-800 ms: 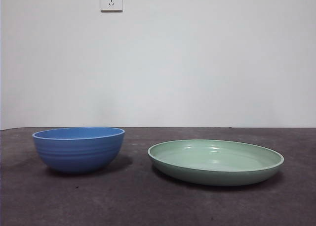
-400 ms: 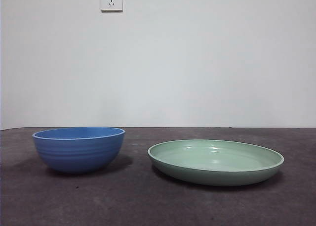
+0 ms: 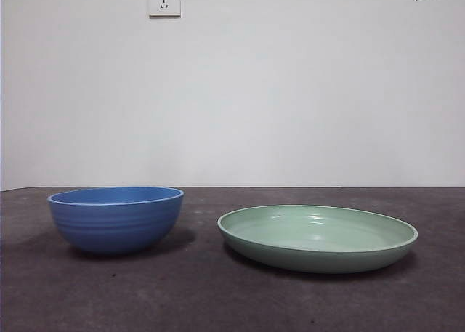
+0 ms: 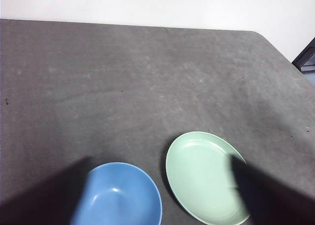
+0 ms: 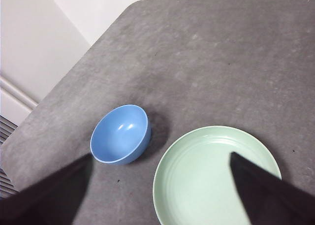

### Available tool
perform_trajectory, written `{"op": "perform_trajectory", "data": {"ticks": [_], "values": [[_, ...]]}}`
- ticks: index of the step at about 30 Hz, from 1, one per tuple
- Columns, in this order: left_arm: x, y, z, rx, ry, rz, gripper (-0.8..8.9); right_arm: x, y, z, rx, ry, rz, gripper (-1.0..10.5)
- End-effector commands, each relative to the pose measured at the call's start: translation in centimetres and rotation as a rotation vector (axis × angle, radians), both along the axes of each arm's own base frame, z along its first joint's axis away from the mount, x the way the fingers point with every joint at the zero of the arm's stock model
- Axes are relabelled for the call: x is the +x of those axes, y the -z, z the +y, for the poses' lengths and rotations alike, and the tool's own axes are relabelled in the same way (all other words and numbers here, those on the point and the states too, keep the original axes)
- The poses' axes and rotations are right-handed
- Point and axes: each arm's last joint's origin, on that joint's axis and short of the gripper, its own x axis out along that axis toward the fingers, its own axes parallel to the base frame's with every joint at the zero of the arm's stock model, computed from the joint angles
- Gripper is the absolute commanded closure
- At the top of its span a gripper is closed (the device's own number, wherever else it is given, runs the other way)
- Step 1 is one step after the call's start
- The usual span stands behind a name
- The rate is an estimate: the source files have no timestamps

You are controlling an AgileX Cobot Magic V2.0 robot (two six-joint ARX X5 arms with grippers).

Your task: Pick up the blue bowl, put it on the green plate, put it on desk

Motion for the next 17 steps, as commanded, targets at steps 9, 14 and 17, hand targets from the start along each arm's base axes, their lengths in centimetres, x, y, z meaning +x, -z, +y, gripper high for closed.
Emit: {"op": "perform_trajectory", "data": {"ticks": [9,14,17], "values": [[0.0,-0.7,-0.1,0.002,0.013,-0.024,1.58,0.1,-0.4,0.1,-0.003,-0.007,-0.020,4.3],[0.5,0.1,-0.1,0.022,-0.001,0.041,1.59,0.1,-0.4,0.1,-0.003,-0.007,-0.017,4.3],[1.5,1.2,-0.1,0.051,-0.021,0.124,1.59,0.1,-0.4,0.1,-0.003,-0.008,-0.016,4.3]]}}
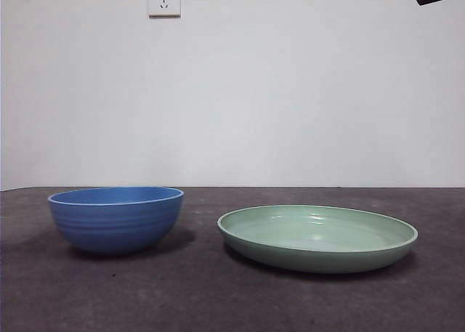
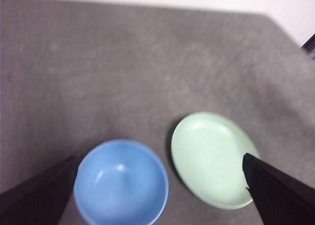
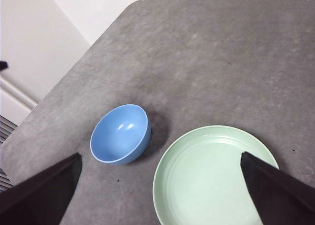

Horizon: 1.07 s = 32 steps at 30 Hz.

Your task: Pick up the blue bowl, put it on the green plate, put it on desk

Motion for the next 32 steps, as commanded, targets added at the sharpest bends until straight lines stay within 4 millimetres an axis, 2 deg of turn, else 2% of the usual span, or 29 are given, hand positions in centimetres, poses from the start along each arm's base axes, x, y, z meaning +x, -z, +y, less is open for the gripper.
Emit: {"op": "perform_trajectory", "data": {"ticks": [1,12,18,29,32], "values": [[1.4,0.6,-0.2,0.027,-0.015,0.067,1.59,0.1,-0.4,0.1,-0.002,-0.008,-0.018,4.3],[7.6,7.2,-1.8,0.128,-0.024,0.420,1.61,0.0,-0.2,0.1,-0.006,-0.008,-0.002,4.3],[10.5,10.9,-2.4,0.200,-0.063,0.520,1.61,-0.1,-0.1,0.0,-0.011,-0.008,0.019,4.3],[12.9,15.2,-3.0,0.267,-0.086,0.633,1.64,-0.4,0.4,0.0,-0.023,-0.008,0.074,4.3],[13.1,15.8,-3.1,0.273,-0.085,0.651,2.13,-0.4,0.4,0.0,-0.024,-0.008,0.081,4.3]]}}
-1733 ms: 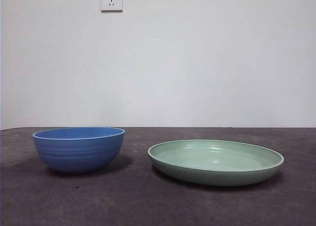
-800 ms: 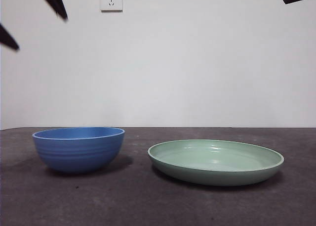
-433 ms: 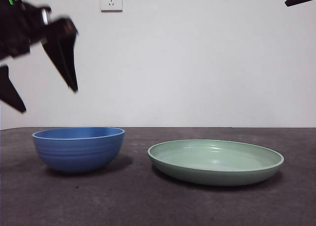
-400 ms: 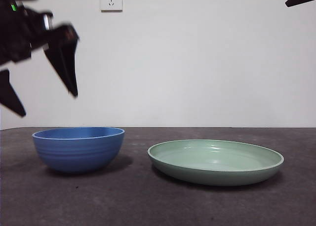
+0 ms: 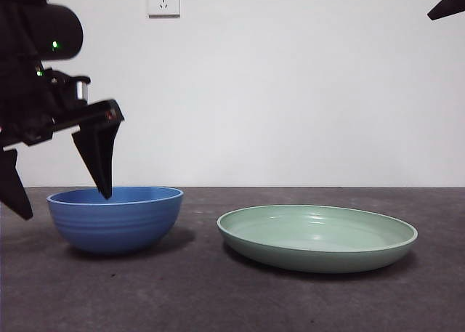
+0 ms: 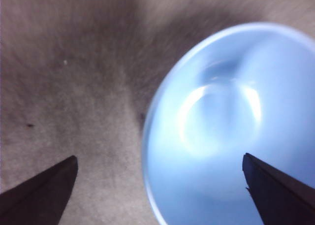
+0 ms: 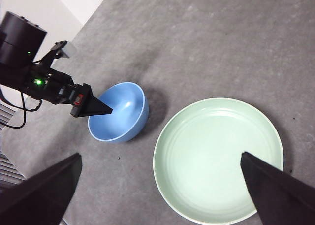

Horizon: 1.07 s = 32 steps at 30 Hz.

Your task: Pick up the blue bowl, put it on the green plate, put it on desk

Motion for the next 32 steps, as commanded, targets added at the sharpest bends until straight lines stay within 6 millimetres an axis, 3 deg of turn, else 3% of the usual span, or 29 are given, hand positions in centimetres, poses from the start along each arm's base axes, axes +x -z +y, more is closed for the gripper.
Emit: {"op": "perform_trajectory", "data": {"ticks": [1,21,25,32], "values": [[0.61,0.11,-0.23,0.000,0.003,-0.002,2.46,0.08,-0.37,0.08,-0.002,-0.009,-0.017,4.3],[1.11,0.98,-0.33,0.025,0.029,-0.005,7.52,0.07,-0.38,0.08,-0.002,-0.008,-0.018,4.3],[1.11,1.02,-0.19,0.071,0.024,-0.014,7.99,0.07,-0.38,0.08,-0.002,-0.009,-0.018,4.3],[1.25,0.48,-0.25,0.075,0.027,-0.013,7.99,0.00,-0.41,0.07,-0.009,-0.014,-0.028,4.3]]}}
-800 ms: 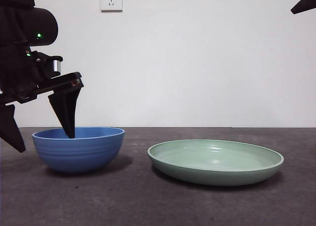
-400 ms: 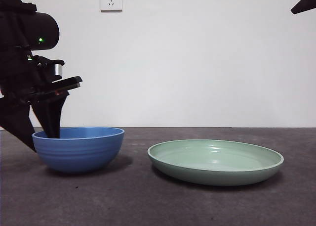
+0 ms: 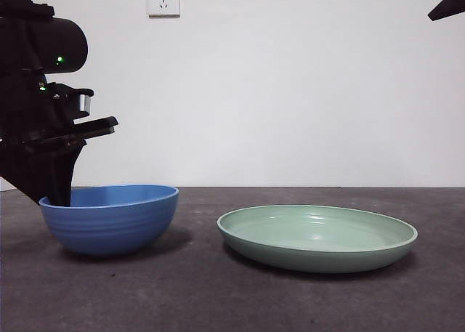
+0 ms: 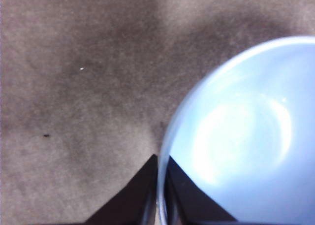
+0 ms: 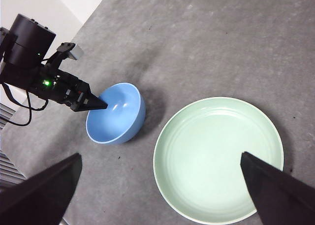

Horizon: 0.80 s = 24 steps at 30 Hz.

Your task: Pick up the blue bowl, put it on the green plate, put it on desk

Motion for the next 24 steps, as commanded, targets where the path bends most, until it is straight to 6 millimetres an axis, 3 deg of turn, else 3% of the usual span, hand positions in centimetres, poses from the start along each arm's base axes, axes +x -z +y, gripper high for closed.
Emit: {"op": "perform_trajectory", "data": {"ticks": [1,5,12,16,20,24], "values": [[0.7,-0.6,-0.3,0.010,0.021,-0.005,7.99,-0.1,-0.5,0.0,-0.010,-0.015,-0.035,4.3],[1.1,-2.6,-1.2,0.008,0.041,-0.022,7.99,-0.7,-0.7,-0.1,-0.018,-0.020,-0.052,4.3],[1.8,-8.2,-3.1,-0.022,0.070,-0.094,7.99,-2.6,-0.9,-0.6,-0.036,-0.030,-0.061,4.3],[1.9,-10.4,-4.4,-0.058,0.076,-0.156,7.99,-3.8,-0.9,-0.9,-0.051,-0.039,-0.064,4.3],[1.7,-11.0,-6.2,-0.075,0.107,-0.166,7.99,-5.3,-1.0,-1.3,-0.084,-0.010,-0.065,4.3],[2.1,-9.8,-8.6,-0.069,0.159,-0.133,7.99,-6.9,-1.1,-2.0,-0.168,0.070,-0.058,4.3]]}}
